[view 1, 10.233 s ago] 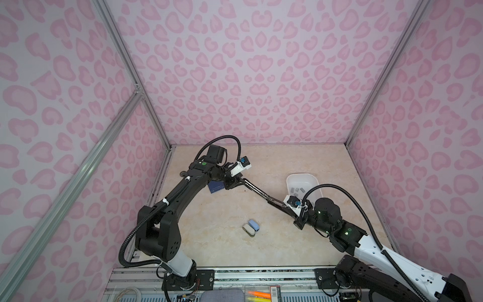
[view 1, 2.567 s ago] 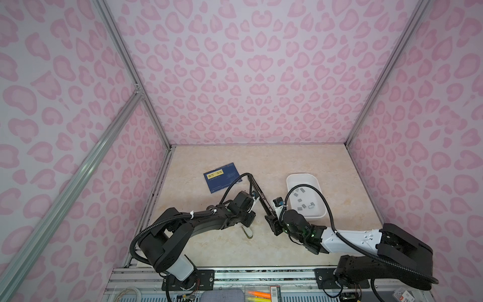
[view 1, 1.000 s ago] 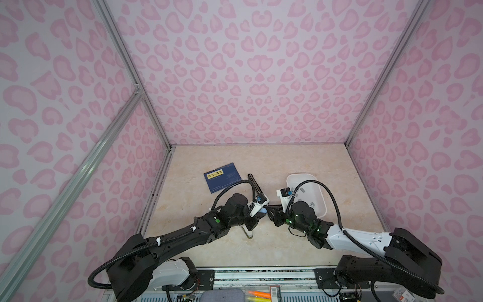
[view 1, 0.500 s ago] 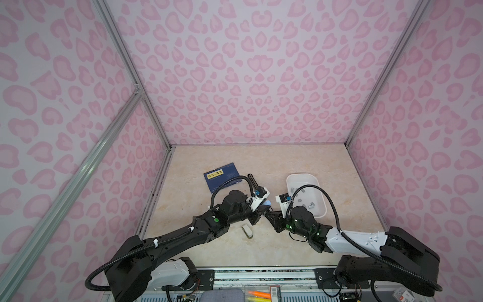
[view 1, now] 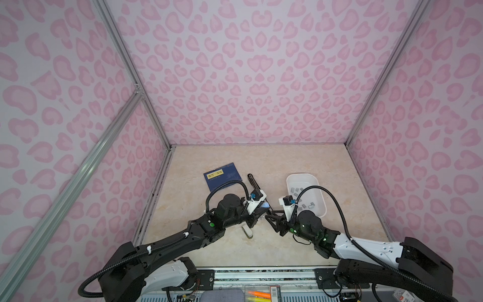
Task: Load the staples into the stapler
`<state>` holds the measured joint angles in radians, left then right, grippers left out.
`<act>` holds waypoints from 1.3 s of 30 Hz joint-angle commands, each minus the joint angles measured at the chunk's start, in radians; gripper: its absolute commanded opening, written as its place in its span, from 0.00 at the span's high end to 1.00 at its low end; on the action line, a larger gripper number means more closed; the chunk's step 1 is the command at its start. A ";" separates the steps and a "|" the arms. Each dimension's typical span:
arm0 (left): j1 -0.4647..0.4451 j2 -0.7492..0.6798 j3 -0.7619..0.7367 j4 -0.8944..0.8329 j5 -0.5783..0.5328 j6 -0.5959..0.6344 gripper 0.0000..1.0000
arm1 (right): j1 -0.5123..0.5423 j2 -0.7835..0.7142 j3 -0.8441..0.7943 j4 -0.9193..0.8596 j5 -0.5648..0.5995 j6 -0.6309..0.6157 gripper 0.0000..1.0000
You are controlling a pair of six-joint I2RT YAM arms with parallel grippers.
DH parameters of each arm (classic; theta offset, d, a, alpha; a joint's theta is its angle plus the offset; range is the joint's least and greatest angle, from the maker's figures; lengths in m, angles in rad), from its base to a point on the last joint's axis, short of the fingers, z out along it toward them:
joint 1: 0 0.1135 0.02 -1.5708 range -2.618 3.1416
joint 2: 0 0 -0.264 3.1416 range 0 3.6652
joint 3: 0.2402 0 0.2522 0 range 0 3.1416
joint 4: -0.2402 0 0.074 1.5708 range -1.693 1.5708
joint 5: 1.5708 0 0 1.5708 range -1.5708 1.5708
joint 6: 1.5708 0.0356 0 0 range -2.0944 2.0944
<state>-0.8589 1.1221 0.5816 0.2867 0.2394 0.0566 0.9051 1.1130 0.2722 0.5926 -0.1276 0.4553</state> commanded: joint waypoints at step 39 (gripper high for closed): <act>0.065 -0.031 0.042 0.035 0.646 0.179 0.96 | 0.032 0.023 -0.010 0.380 -0.390 -0.280 0.59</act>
<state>-0.7940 1.0996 0.6243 0.2848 0.8619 0.2356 0.9360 1.1236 0.2523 0.9367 -0.4969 0.1722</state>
